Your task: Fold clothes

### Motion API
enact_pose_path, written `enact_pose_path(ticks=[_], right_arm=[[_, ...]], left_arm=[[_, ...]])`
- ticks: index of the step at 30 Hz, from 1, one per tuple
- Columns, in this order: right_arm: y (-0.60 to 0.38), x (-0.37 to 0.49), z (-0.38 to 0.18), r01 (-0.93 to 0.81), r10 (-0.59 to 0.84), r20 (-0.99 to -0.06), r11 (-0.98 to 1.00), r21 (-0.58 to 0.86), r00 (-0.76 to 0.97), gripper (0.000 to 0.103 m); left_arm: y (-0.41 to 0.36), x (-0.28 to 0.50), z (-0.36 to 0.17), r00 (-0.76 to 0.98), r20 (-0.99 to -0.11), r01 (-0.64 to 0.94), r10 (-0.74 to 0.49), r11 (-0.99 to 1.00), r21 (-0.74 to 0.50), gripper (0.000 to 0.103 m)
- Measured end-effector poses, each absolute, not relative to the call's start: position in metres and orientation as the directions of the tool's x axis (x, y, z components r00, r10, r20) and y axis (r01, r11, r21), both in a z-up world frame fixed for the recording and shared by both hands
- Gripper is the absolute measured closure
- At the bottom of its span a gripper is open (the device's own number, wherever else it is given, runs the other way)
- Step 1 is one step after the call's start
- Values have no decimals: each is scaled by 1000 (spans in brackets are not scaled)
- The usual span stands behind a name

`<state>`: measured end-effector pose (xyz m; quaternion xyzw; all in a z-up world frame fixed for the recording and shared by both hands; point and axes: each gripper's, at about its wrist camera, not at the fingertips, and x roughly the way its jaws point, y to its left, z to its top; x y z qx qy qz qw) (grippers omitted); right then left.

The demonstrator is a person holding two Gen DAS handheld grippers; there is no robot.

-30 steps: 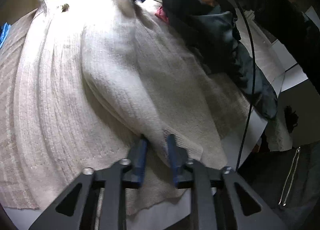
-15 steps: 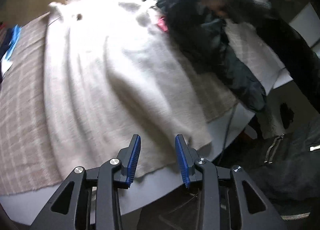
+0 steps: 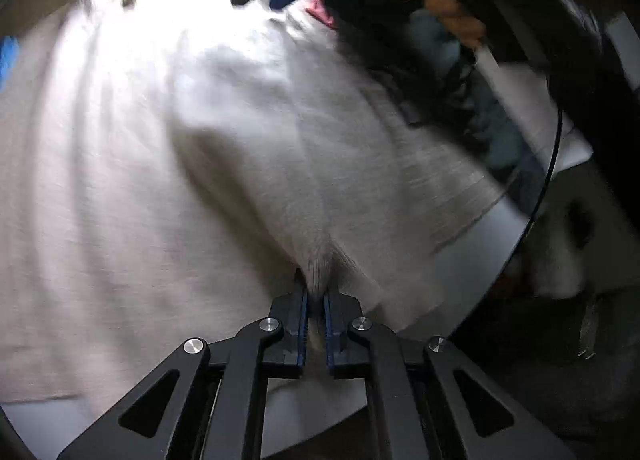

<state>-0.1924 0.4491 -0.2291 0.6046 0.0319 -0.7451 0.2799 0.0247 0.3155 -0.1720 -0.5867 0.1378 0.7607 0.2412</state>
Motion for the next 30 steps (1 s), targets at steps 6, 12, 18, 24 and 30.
enact_pose_path(ticks=[6, 12, 18, 24, 30], right_arm=[[452, -209, -237, 470, -318, -940, -853, 228, -121, 58], [453, -214, -241, 468, -338, -933, -849, 245, -124, 58], [448, -213, -238, 494, -323, -938, -840, 222, -129, 58], [442, -214, -237, 521, -311, -941, -830, 200, -133, 74], [457, -224, -235, 477, -377, -919, -833, 280, -119, 93]], left_arm=[[355, 85, -155, -280, -960, -732, 15, -650, 204, 54], [346, 82, -162, -267, -962, -677, 48, -720, 152, 55], [323, 58, -180, -266, -960, -571, 84, -816, 87, 62], [298, 52, -167, -206, -941, -528, 268, -840, -124, 91], [284, 57, -129, -269, -936, -523, 226, -851, -55, 91]])
